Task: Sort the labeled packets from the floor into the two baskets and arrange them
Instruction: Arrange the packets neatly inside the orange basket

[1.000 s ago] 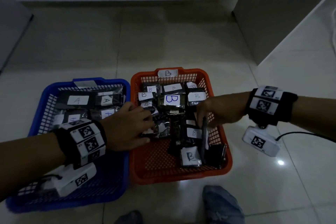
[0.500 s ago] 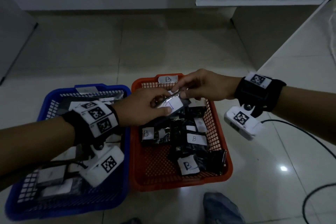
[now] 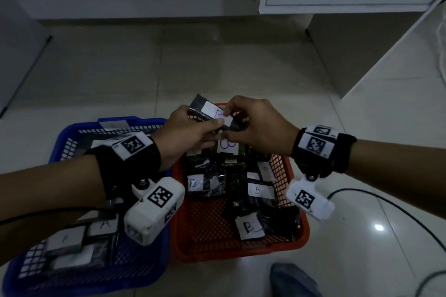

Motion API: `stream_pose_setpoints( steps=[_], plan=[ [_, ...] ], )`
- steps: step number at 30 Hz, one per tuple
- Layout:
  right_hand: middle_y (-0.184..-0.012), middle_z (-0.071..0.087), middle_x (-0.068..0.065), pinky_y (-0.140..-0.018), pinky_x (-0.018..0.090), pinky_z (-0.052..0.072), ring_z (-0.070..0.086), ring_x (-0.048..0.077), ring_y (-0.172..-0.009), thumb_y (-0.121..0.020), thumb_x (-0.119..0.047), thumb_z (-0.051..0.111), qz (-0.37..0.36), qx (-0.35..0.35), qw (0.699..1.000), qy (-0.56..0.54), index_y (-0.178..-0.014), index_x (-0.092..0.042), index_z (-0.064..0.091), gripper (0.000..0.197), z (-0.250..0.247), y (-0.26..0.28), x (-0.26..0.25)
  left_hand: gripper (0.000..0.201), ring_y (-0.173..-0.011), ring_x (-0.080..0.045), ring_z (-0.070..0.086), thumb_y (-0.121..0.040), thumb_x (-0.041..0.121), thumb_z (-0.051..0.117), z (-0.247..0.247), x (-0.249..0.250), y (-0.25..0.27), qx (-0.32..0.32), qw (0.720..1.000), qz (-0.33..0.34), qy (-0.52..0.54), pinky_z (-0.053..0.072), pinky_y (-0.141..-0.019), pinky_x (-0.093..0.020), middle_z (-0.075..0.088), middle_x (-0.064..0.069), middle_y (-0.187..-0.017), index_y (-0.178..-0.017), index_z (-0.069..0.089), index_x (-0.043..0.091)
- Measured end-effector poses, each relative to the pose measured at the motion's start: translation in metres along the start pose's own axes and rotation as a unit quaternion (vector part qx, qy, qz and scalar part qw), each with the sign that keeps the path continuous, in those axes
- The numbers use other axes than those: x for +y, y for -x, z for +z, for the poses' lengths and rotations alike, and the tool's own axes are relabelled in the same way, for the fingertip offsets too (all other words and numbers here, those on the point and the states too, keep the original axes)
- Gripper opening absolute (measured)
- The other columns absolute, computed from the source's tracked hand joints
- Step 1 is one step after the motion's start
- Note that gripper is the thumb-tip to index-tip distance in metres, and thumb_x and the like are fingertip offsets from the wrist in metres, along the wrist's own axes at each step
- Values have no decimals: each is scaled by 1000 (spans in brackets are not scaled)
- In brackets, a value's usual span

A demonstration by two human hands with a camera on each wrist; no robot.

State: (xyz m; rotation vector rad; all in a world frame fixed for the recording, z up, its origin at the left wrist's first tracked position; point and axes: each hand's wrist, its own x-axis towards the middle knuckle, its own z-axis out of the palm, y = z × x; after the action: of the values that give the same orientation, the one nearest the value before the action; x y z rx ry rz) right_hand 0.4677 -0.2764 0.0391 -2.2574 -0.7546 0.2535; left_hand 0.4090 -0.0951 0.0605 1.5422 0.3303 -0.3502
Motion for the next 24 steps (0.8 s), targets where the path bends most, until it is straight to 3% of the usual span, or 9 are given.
stream_pose_setpoints(
  steps=[2, 3, 5, 6, 9, 11, 19, 24],
  plan=[
    [-100, 68, -6, -76, 35, 59, 66, 11, -86, -79, -29, 82, 4, -32, 997, 68, -108, -20, 64, 35, -11, -9, 19, 13, -82, -10, 72, -87, 26, 75, -8, -4, -3, -10, 989, 6, -150, 59, -75, -30, 76, 2, -86, -90, 64, 30],
    [-104, 66, -3, -79, 33, 57, 64, 13, -90, -80, -27, 82, 3, -51, 993, 102, -109, -18, 65, 35, -16, -12, 29, 16, -82, -9, 69, -85, 29, 77, -16, -10, -6, -16, 969, 15, -248, 55, -71, -24, 74, 3, -89, -92, 62, 31],
    [-112, 58, 0, -82, 27, 54, 59, 15, -95, -81, -27, 82, -1, -81, 983, 163, -112, -16, 66, 36, -21, -14, 47, 25, -92, -5, 64, -84, 36, 76, -32, -24, -11, -42, 899, 46, -433, 48, -71, -16, 66, 12, -98, -103, 60, 29],
    [-115, 55, 1, -83, 26, 52, 57, 15, -96, -82, -28, 80, -6, -94, 978, 184, -113, -15, 66, 36, -21, -13, 53, 26, -97, -6, 61, -85, 39, 72, -38, -31, -11, -67, 855, 70, -510, 46, -76, -18, 60, 16, -100, -106, 60, 30],
    [-114, 55, 2, -82, 28, 51, 55, 15, -94, -88, -29, 73, -39, -118, 968, 220, -111, -15, 65, 28, -14, -9, 61, 28, -110, -9, 50, -89, 47, 61, -45, -49, -6, -144, 721, 122, -667, 38, -100, -41, 52, 14, -112, -114, 58, 36],
    [-113, 56, 2, -83, 31, 51, 53, 13, -92, -89, -29, 73, -50, -122, 967, 220, -109, -15, 67, 25, -8, -12, 63, 33, -114, -9, 48, -90, 50, 57, -44, -55, -3, -164, 684, 128, -700, 34, -101, -41, 51, 12, -119, -120, 57, 36],
    [-120, 59, 3, -88, 43, 54, 60, 22, -103, -86, -22, 74, -19, -124, 962, 242, -102, -18, 71, 16, 9, -38, 70, 39, -113, -9, 49, -92, 49, 56, -41, -55, -6, -180, 696, 131, -682, 33, -104, -39, 46, 10, -126, -127, 59, 31],
    [-123, 63, 4, -89, 43, 54, 61, 21, -106, -91, -20, 67, -45, -127, 956, 260, -105, -18, 77, 17, 11, -34, 74, 35, -106, -8, 49, -92, 44, 59, -42, -56, -3, -189, 720, 153, -650, 43, -92, -29, 47, 8, -120, -123, 60, 29]
  ],
)
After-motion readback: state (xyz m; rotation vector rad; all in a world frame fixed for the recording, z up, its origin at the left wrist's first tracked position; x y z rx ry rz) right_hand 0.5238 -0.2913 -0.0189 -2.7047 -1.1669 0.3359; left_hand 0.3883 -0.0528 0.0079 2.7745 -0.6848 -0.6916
